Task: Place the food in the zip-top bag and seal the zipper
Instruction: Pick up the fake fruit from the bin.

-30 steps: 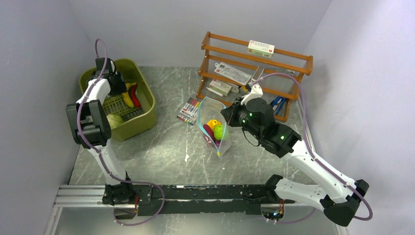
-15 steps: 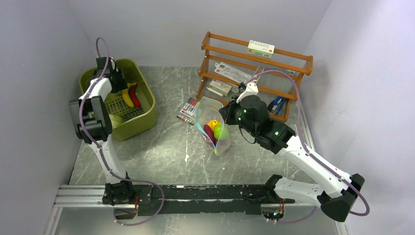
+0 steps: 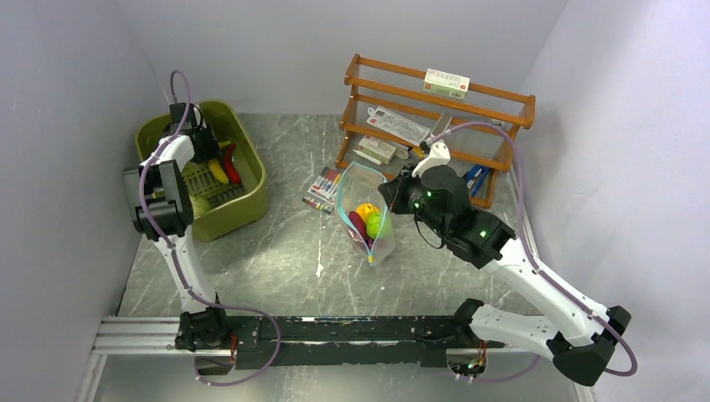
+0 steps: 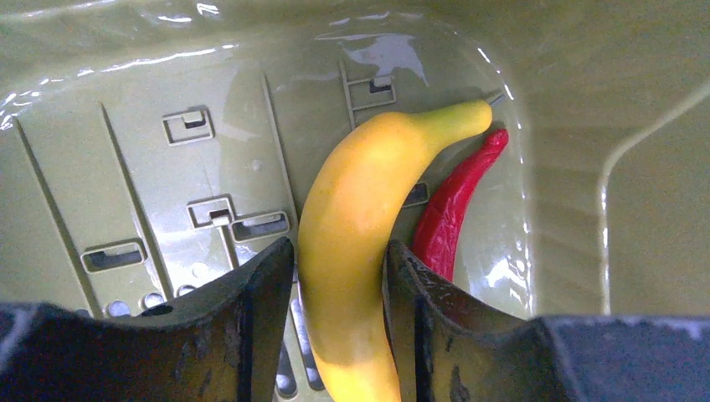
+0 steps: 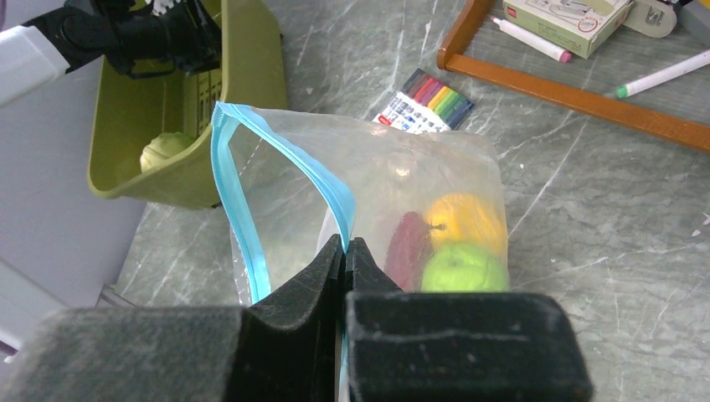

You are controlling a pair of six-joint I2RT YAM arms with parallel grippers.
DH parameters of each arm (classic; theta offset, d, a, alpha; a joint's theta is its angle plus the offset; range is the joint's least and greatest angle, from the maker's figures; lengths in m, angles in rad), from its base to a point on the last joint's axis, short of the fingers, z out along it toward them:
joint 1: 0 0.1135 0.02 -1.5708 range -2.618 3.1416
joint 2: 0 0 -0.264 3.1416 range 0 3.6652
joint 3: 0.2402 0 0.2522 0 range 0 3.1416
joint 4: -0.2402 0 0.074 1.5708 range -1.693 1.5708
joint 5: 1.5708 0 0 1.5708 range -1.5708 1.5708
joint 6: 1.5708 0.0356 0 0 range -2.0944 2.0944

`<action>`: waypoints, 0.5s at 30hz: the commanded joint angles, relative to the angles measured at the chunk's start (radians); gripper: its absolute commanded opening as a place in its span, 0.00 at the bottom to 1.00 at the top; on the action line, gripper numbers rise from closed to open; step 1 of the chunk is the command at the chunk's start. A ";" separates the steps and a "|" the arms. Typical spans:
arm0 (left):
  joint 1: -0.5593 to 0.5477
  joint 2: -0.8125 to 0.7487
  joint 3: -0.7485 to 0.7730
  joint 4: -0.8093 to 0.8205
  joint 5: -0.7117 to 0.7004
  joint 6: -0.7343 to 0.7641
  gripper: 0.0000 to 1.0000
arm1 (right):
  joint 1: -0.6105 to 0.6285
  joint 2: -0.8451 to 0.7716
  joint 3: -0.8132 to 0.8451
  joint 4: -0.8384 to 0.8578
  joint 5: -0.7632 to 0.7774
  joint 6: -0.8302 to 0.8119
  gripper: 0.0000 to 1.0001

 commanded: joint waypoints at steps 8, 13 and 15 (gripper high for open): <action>0.007 0.005 0.048 -0.013 0.027 -0.008 0.33 | 0.001 -0.053 -0.014 0.019 0.022 0.029 0.00; -0.005 0.004 0.064 -0.061 0.003 -0.036 0.30 | 0.001 -0.059 -0.019 0.021 0.023 0.029 0.00; -0.011 0.004 0.071 -0.081 -0.011 -0.037 0.30 | 0.000 -0.060 -0.017 0.018 0.022 0.026 0.00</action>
